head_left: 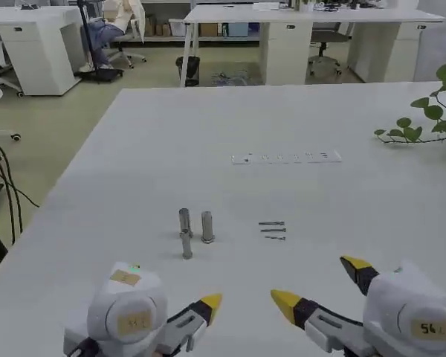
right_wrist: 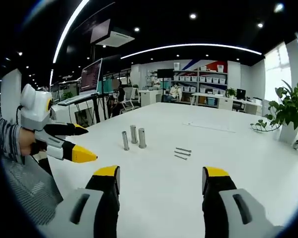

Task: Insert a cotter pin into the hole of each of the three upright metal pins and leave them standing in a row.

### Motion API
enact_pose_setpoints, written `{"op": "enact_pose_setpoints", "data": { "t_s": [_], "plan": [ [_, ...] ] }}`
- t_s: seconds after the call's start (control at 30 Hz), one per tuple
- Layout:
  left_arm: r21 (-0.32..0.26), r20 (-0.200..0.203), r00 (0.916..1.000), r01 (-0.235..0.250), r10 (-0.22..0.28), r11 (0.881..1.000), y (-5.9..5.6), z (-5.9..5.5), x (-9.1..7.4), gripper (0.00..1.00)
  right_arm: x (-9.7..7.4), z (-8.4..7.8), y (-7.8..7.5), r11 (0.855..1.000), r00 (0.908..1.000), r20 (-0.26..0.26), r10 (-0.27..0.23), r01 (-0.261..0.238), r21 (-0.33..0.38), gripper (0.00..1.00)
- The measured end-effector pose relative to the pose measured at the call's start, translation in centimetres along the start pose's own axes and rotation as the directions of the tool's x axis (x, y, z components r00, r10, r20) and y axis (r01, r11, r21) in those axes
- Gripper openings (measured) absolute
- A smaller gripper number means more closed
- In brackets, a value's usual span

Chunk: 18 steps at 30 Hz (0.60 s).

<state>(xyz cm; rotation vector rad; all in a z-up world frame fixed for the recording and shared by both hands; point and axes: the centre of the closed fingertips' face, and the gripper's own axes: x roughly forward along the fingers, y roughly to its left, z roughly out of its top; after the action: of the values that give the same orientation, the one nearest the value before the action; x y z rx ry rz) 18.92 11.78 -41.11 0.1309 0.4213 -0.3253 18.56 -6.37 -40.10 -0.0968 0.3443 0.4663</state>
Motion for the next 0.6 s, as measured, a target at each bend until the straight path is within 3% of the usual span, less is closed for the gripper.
{"op": "enact_pose_setpoints", "data": {
  "t_s": [0.6],
  "plan": [
    [0.003,0.000,1.0000,0.001,-0.001,1.000,-0.01,-0.05,0.00,0.75,0.01,-0.14,0.22,1.000,0.9999,-0.008,0.009,-0.009,0.011,0.72]
  ]
}}
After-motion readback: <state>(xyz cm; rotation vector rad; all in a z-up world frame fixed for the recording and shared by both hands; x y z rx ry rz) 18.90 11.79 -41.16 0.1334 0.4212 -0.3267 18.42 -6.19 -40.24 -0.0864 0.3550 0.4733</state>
